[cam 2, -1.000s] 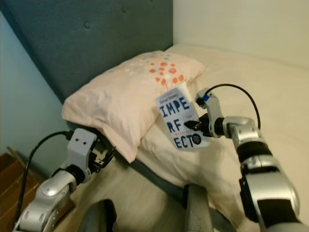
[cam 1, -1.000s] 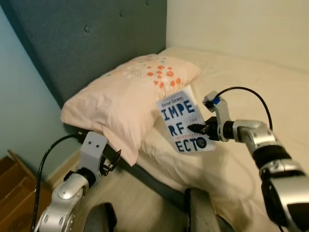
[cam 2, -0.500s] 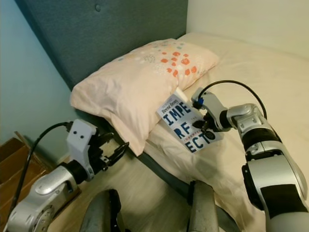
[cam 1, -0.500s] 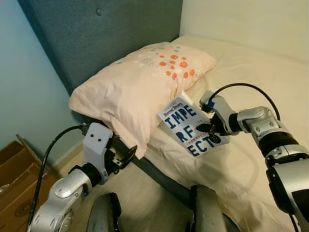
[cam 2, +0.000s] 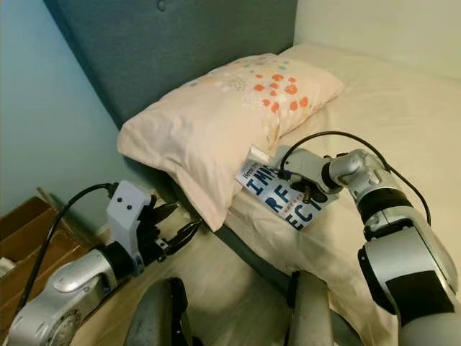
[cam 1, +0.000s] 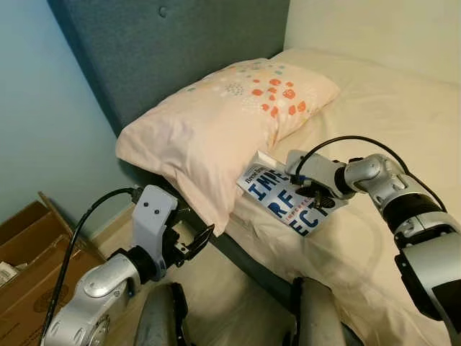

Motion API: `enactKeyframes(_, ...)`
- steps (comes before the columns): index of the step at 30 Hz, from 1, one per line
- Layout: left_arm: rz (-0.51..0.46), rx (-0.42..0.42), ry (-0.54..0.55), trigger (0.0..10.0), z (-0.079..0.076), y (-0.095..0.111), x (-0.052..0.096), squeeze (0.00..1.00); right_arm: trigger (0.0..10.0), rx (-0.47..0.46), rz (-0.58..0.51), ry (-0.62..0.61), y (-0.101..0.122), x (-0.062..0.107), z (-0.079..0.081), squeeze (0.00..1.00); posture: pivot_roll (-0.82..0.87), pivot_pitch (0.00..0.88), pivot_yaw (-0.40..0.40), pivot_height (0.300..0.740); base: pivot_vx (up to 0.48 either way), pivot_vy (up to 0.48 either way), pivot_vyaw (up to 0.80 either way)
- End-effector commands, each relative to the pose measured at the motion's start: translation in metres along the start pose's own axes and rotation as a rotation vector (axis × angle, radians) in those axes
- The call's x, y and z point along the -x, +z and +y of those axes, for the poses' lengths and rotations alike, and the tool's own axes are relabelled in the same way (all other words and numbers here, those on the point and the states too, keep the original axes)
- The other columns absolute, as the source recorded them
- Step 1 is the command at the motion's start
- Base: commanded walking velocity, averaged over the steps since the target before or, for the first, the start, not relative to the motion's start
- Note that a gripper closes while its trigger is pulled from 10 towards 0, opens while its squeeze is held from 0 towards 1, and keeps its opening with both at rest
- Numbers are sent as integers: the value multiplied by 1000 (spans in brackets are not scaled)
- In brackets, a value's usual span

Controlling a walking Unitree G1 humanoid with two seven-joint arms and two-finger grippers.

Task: Clean up the room

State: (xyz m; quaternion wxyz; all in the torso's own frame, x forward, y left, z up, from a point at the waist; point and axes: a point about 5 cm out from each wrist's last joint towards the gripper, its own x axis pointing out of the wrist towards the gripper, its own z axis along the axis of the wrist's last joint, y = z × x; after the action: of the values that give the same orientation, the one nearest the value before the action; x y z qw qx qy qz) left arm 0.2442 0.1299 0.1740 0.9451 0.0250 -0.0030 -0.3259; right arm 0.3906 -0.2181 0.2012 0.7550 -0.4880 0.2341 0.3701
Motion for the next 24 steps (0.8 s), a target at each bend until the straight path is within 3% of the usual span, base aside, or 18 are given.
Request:
enactKeyframes(1, 23, -4, -21, 10000, -2, -1, 3, 0, 10000, 17, 171, 99, -35, -3, 20, 0, 157, 317, 53, 531, 0, 0, 0)
enactKeyframes(4, 29, -7, -35, 10000, -4, -2, 4, 0, 10000, 124, 231, 116, -40, -2, 23, 0, 160, 316, 53, 531, 0, 0, 0)
enactKeyframes(16, 45, -4, -57, 10000, -7, -2, 6, 0, 10000, 253, 284, 114, -47, -1, 25, 0, 163, 314, 56, 531, 0, 0, 0)
enactKeyframes(24, 42, -1, -67, 10000, -9, -1, 3, 0, 10000, 266, 277, 136, -50, 0, 28, 0, 161, 311, 54, 531, 0, 0, 0)
